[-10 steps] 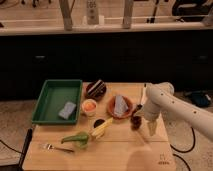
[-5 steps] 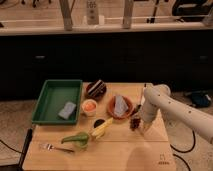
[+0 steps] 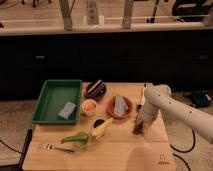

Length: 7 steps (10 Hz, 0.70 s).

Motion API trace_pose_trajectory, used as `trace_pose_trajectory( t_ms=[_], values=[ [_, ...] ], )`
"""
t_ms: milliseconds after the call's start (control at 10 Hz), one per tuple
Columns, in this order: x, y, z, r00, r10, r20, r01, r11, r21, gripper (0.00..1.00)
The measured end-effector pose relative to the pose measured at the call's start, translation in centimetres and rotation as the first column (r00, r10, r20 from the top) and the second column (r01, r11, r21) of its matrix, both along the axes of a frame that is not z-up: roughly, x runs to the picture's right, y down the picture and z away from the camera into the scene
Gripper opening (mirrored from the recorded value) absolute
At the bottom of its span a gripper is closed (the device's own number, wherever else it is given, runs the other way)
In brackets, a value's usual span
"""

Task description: Place grapes in table surface

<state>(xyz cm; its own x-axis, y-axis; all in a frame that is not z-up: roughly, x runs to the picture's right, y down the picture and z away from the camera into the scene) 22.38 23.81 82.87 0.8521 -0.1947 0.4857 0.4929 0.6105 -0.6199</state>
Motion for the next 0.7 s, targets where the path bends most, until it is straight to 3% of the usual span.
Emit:
trace_pose_trajectory(
  t_ms=[500,700],
  values=[
    [0.0,0.2,-0.2,1.0,0.005,0.007,-0.005,1.0,-0.004,0.0],
    [-0.3,-0.8,-1.0,1.0,-0.01,0.015,0.01,0.9998,0.017,0.0]
  ],
)
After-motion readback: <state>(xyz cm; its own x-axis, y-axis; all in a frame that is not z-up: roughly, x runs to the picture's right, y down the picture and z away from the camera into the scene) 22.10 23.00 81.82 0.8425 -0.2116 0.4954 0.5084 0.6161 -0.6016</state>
